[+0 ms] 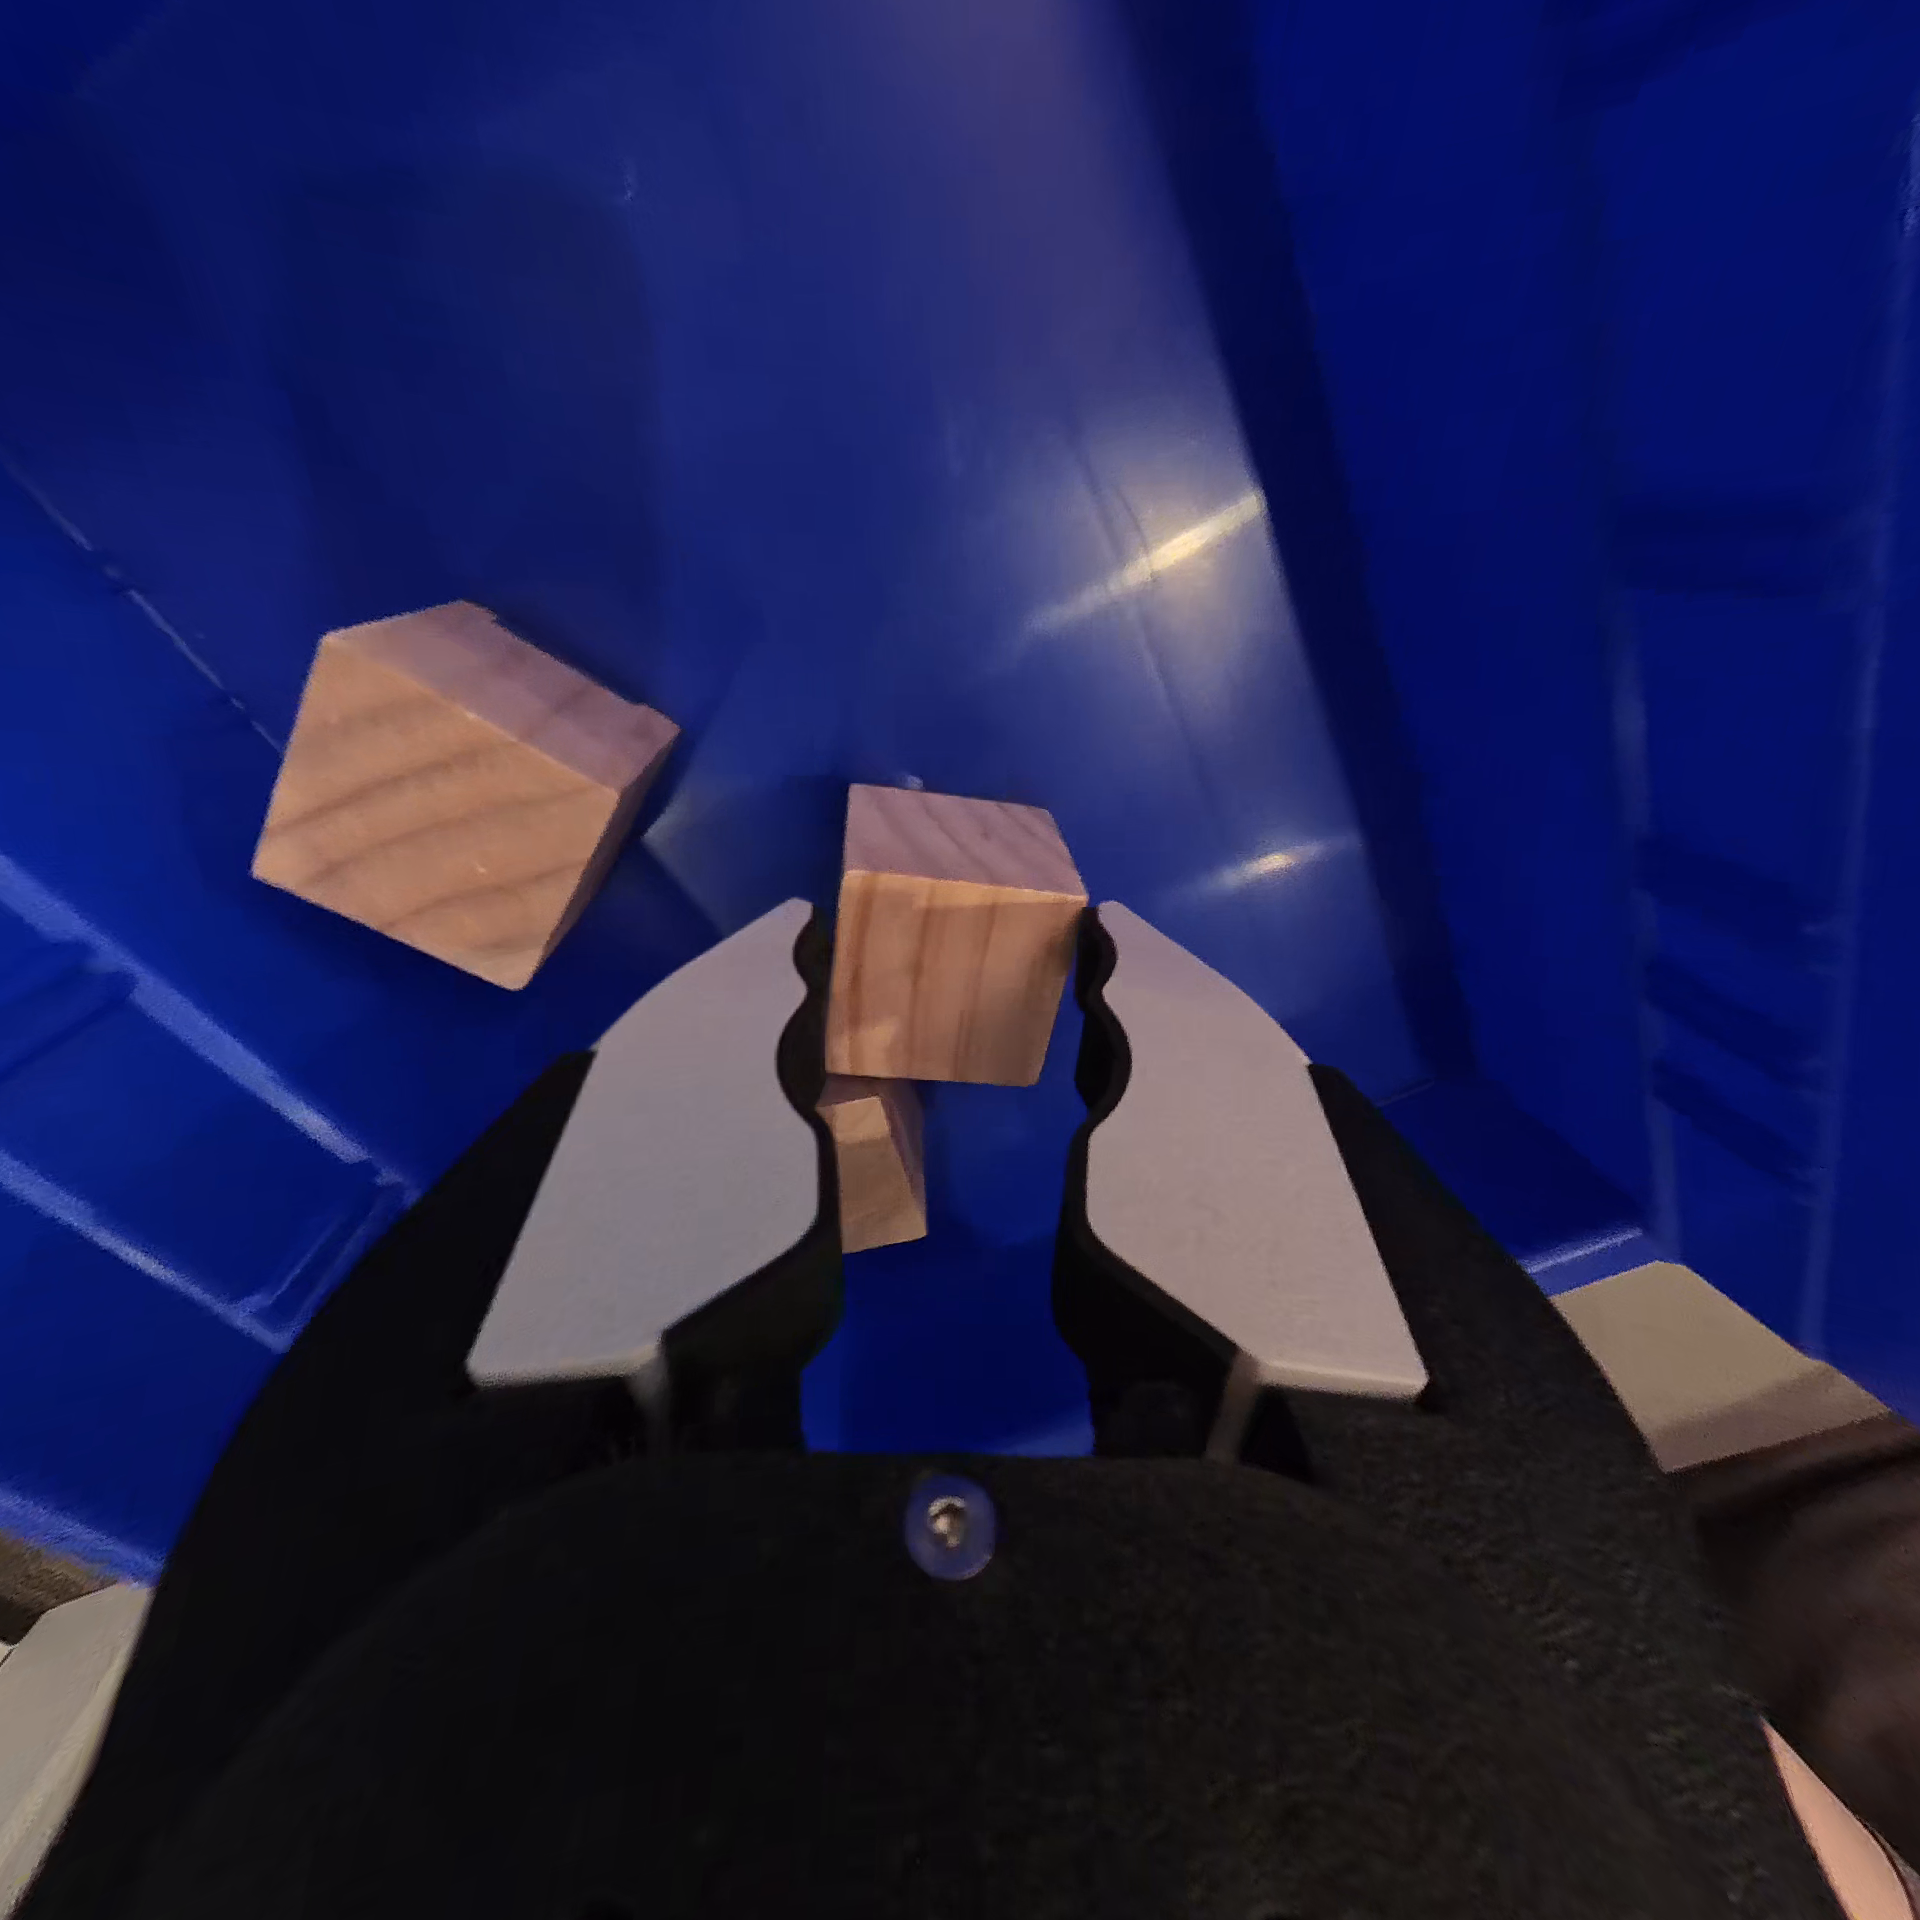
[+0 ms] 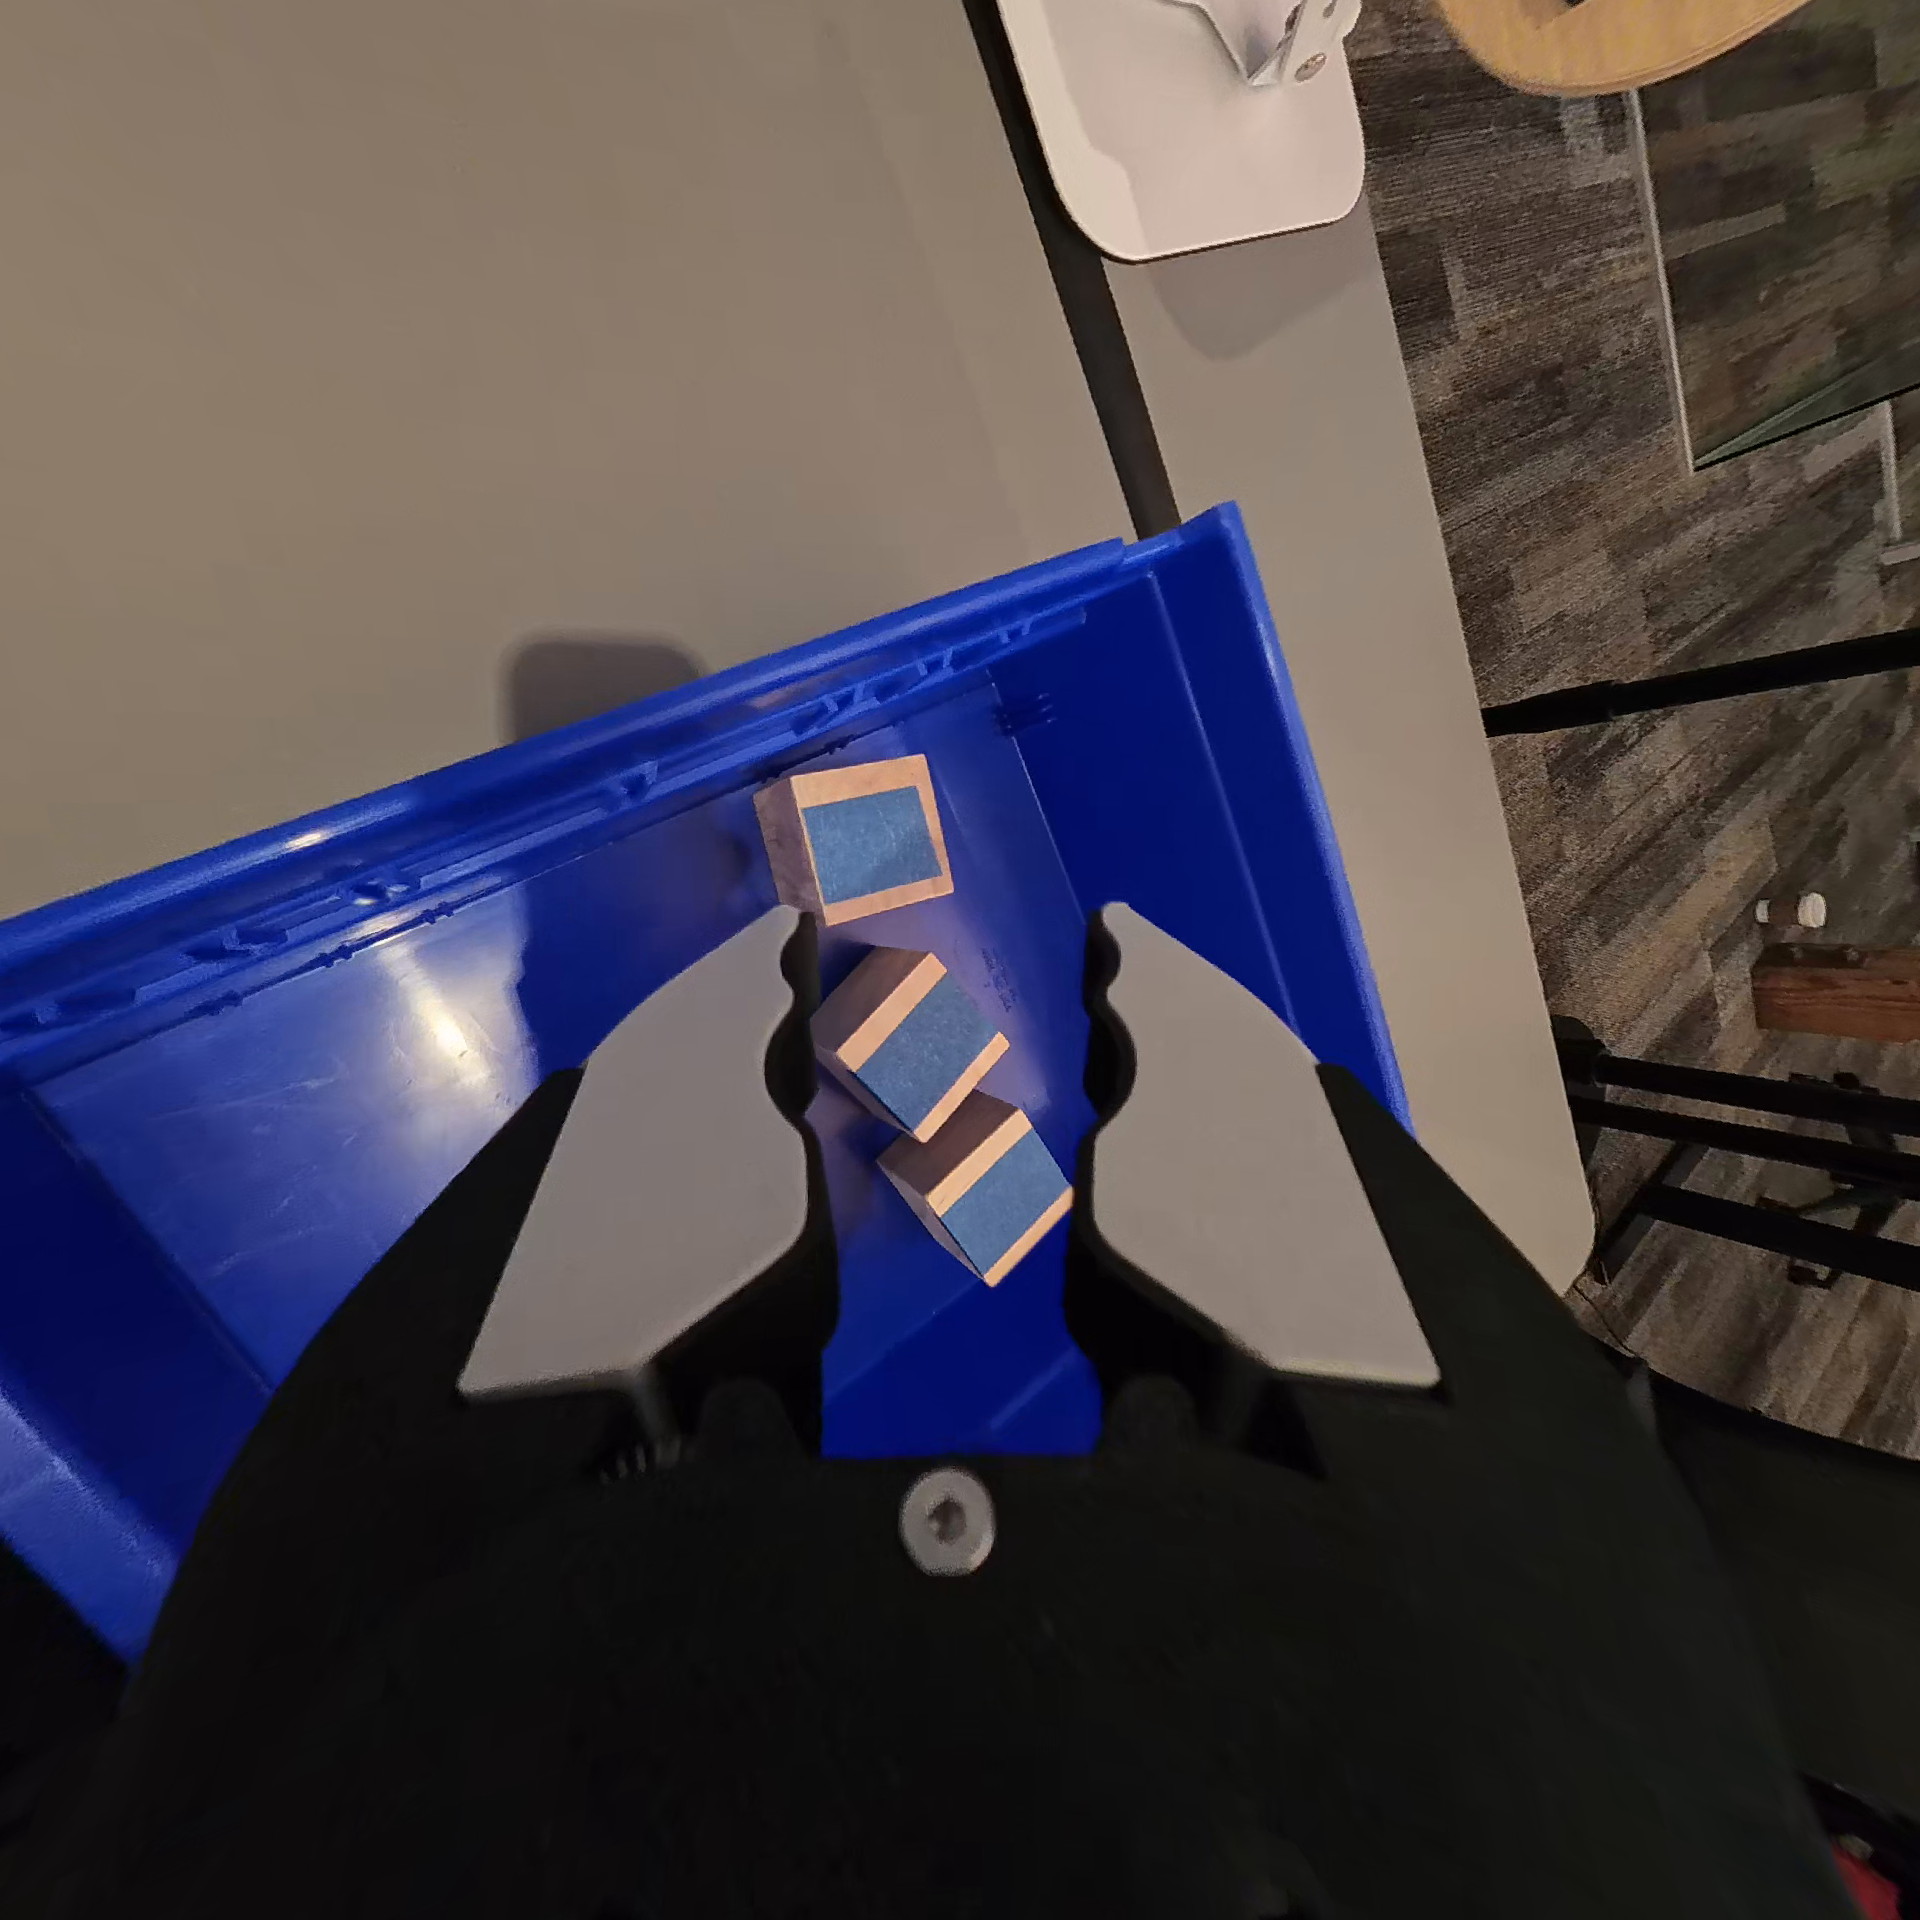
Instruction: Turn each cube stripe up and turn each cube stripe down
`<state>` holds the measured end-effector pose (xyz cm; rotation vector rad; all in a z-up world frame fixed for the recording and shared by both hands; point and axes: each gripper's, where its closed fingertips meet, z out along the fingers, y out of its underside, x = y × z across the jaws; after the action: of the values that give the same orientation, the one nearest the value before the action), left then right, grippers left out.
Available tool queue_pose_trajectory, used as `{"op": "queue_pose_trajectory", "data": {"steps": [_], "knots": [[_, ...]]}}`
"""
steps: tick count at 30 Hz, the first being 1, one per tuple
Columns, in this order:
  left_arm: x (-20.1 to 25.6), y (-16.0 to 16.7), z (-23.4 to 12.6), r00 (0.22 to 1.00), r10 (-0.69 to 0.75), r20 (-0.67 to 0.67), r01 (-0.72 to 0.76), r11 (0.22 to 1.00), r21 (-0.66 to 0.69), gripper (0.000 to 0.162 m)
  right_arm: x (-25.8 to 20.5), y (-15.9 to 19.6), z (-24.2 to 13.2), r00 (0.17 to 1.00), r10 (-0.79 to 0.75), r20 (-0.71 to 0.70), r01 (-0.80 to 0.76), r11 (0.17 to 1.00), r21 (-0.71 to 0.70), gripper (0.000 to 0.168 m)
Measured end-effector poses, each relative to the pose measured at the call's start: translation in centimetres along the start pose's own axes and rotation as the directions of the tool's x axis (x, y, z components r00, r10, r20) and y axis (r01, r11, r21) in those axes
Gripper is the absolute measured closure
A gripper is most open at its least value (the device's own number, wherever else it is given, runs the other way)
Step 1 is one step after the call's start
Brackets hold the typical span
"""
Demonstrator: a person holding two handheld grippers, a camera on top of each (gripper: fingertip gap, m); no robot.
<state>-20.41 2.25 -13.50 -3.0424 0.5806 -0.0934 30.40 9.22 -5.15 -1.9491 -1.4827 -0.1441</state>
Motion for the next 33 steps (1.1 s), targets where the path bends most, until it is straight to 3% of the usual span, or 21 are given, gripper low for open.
{"op": "queue_pose_trajectory", "data": {"steps": [4,10,16,20,22,24,25,28,31,33], "knots": [[-0.2,0.6,0.8,0.999,0.002,0.032,0.000,0.997,-0.072,0.116,0.4,-0.2,-1.0,1.000,0.000,-0.027,0.000,1.000,0.010,0.118],[-0.3,0.4,0.0,0.993,0.070,0.098,-0.063,0.996,-0.070,0.117,1.2,-1.0,-2.4,0.994,-0.021,-0.108,0.022,1.000,0.005,0.118],[1.9,-0.8,-6.0,0.999,0.026,0.026,-0.031,0.981,0.192,0.117,2.1,-5.8,-5.1,0.957,-0.056,-0.284,0.090,0.990,0.107,0.119],[7.4,-2.7,-12.8,0.969,0.149,-0.195,-0.027,0.855,0.518,0.117,-1.4,-12.6,-6.5,0.931,-0.147,-0.335,0.239,0.938,0.253,0.119],[12.0,-3.3,-17.0,0.878,0.324,-0.353,-0.008,0.747,0.665,0.117,-4.1,-16.6,-6.9,0.930,-0.165,-0.330,0.289,0.882,0.373,0.119],[16.6,-2.7,-20.1,0.725,0.503,-0.471,0.003,0.681,0.732,0.118,-7.8,-20.0,-6.9,0.944,-0.186,-0.271,0.304,0.809,0.503,0.108],[18.3,-2.3,-20.7,0.658,0.567,-0.495,-0.020,0.670,0.742,0.117,-9.4,-21.4,-7.0,0.951,-0.193,-0.243,0.300,0.773,0.559,0.096],[22.4,-1.9,-20.7,0.516,0.679,-0.522,-0.106,0.656,0.748,0.117,-13.0,-24.5,-7.7,0.962,-0.182,-0.205,0.274,0.666,0.694,0.091],[26.3,-1.6,-21.2,0.344,0.723,-0.600,-0.120,0.667,0.735,0.118,-14.5,-26.0,-9.1,0.949,-0.157,-0.275,0.315,0.563,0.764,0.091],[28.1,-1.6,-20.9,0.281,0.733,-0.619,-0.146,0.670,0.728,0.118,-14.8,-26.4,-10.1,0.934,-0.136,-0.330,0.352,0.513,0.783,0.092]]}}
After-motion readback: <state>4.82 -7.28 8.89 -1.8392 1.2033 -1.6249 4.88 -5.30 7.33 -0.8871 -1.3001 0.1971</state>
